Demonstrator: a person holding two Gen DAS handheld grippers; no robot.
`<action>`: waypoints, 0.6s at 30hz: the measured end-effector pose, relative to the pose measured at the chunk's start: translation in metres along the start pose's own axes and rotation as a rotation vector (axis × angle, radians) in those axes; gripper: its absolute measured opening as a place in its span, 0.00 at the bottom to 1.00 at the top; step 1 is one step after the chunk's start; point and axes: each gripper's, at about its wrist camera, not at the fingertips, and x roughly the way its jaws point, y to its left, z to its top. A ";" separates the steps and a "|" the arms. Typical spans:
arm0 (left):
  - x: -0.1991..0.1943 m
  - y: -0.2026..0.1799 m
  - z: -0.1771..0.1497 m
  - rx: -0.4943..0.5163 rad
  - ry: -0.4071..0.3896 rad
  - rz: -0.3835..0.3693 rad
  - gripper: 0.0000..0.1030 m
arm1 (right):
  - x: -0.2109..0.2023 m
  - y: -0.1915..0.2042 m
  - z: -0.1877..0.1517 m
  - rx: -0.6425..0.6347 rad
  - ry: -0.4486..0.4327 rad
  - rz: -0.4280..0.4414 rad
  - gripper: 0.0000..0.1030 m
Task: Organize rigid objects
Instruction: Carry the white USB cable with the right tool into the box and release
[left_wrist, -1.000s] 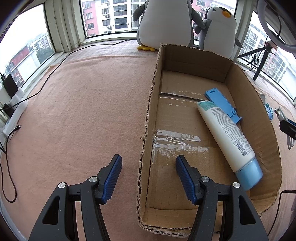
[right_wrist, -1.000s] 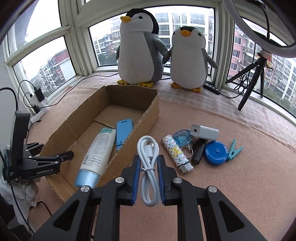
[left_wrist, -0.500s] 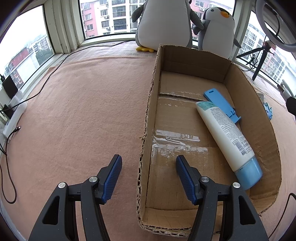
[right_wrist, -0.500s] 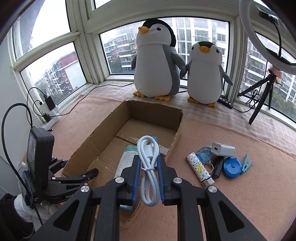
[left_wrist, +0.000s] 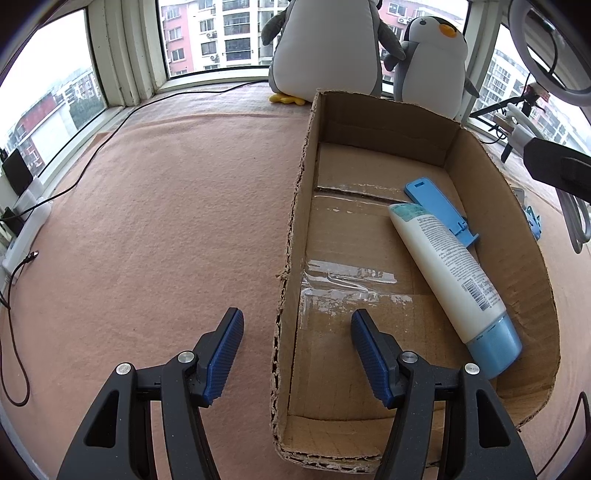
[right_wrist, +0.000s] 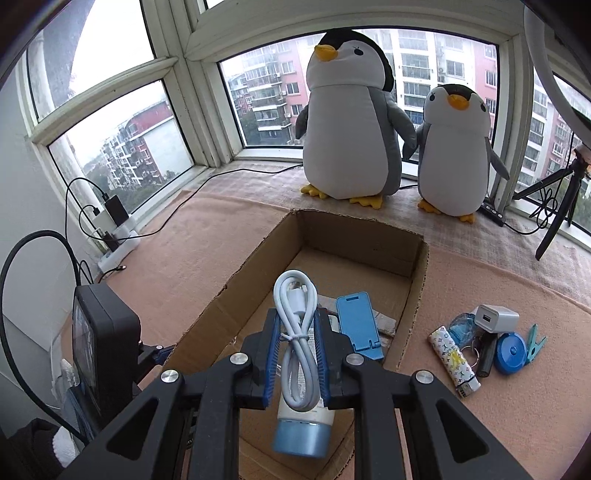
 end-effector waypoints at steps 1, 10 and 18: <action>0.000 0.000 0.000 0.000 0.000 0.000 0.64 | 0.003 0.001 0.002 0.001 0.003 0.003 0.16; 0.000 0.000 0.000 -0.001 0.000 -0.001 0.64 | 0.028 0.010 0.016 0.020 0.032 0.033 0.16; 0.000 0.000 0.000 -0.001 0.000 -0.001 0.64 | 0.042 0.011 0.016 0.023 0.055 0.020 0.58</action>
